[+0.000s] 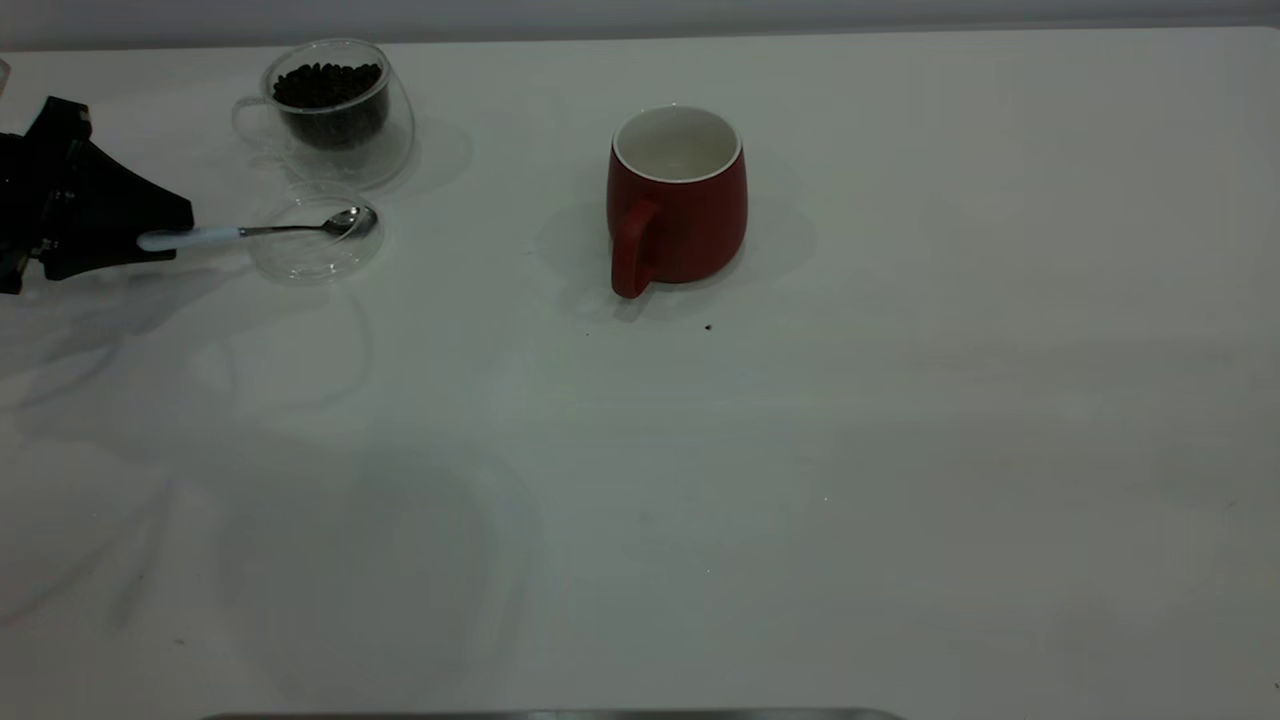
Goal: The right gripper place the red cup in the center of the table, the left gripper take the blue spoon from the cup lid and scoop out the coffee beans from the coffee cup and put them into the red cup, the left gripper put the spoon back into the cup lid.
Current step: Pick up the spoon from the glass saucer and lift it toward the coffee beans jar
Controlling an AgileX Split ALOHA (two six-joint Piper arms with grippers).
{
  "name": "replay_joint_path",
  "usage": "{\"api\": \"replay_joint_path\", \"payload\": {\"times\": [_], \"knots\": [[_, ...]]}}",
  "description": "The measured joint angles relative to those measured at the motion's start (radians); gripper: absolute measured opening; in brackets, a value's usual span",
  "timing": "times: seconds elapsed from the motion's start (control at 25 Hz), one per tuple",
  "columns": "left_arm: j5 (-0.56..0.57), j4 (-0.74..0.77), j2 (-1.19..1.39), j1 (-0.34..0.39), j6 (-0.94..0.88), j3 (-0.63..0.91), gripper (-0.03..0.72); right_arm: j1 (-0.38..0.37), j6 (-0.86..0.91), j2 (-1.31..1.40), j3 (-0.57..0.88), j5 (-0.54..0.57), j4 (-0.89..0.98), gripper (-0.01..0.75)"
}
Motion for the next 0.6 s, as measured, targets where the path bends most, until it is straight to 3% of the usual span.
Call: {"api": "replay_joint_path", "payload": {"times": [0.6], "knots": [[0.013,0.003,0.001,0.0,-0.002,0.0,0.463,0.0,0.0,0.0,0.0,0.0,0.0,0.544]]}}
